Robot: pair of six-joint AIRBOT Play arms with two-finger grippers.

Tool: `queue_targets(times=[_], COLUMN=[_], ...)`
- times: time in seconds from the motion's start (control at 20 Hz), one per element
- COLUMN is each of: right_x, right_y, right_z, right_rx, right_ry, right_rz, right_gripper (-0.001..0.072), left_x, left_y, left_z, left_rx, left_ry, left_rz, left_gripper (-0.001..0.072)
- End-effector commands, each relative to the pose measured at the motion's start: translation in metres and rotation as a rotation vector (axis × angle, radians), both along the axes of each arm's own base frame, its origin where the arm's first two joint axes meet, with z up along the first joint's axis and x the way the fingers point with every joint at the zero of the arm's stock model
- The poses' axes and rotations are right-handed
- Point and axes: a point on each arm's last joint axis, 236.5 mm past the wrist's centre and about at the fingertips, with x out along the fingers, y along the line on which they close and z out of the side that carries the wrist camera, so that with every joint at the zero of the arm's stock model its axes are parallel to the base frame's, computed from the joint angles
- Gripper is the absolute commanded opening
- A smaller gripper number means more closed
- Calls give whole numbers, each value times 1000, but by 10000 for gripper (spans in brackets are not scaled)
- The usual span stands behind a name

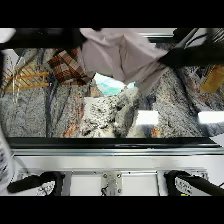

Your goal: Fold the clothes and pants, and hang the long-sleeved shirts on hangers.

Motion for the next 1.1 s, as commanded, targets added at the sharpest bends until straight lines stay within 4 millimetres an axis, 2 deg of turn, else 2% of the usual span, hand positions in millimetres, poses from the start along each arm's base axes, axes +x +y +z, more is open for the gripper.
queue_targets(times=[0.0, 0.1, 0.2, 0.25, 0.3, 0.4, 0.5, 0.55, 0.7, 0.8, 0.9, 1.0, 1.05], right_x=[-80, -109, -128, -132, -131, -119, -91, -77, -23, 19, 53, 68, 67], right_y=[3, 1, -2, -3, -3, -3, 0, 1, 2, -5, -16, -27, -28], right_z=[120, 157, 183, 189, 191, 180, 147, 126, 44, -11, -52, -73, -80], right_rx=[43, 85, 137, 161, 189, 218, 209, 189, 120, 10, -120, -278, -334], right_ry=[-330, -443, -515, -527, -512, -440, -306, -233, 28, 105, 119, 84, 80], right_rz=[-35, -70, -105, -118, -130, -141, -134, -123, -110, -135, -183, -199, -194], right_gripper=[13, 13, 13, 13, 13, 13, 13, 13, 13, 13, 12, 12, 12], left_x=[-113, -160, -184, -184, -176, -142, -95, -69, 4, 50, 81, 90, 87], left_y=[27, 39, 44, 46, 46, 44, 36, 30, 19, 21, 31, 38, 38], left_z=[135, 172, 184, 183, 177, 150, 103, 72, -19, -66, -91, -97, -106], left_rx=[-169, -253, -293, -297, -280, -214, -134, -84, 4, 9, 3, 28, 76], left_ry=[-400, -532, -581, -583, -576, -508, -367, -288, -63, 21, 59, 59, 65], left_rz=[48, 58, 55, 61, 76, 115, 142, 148, 162, 200, 238, 242, 218], left_gripper=[14, 14, 14, 14, 14, 14, 14, 15, 14, 14, 14, 14, 13])
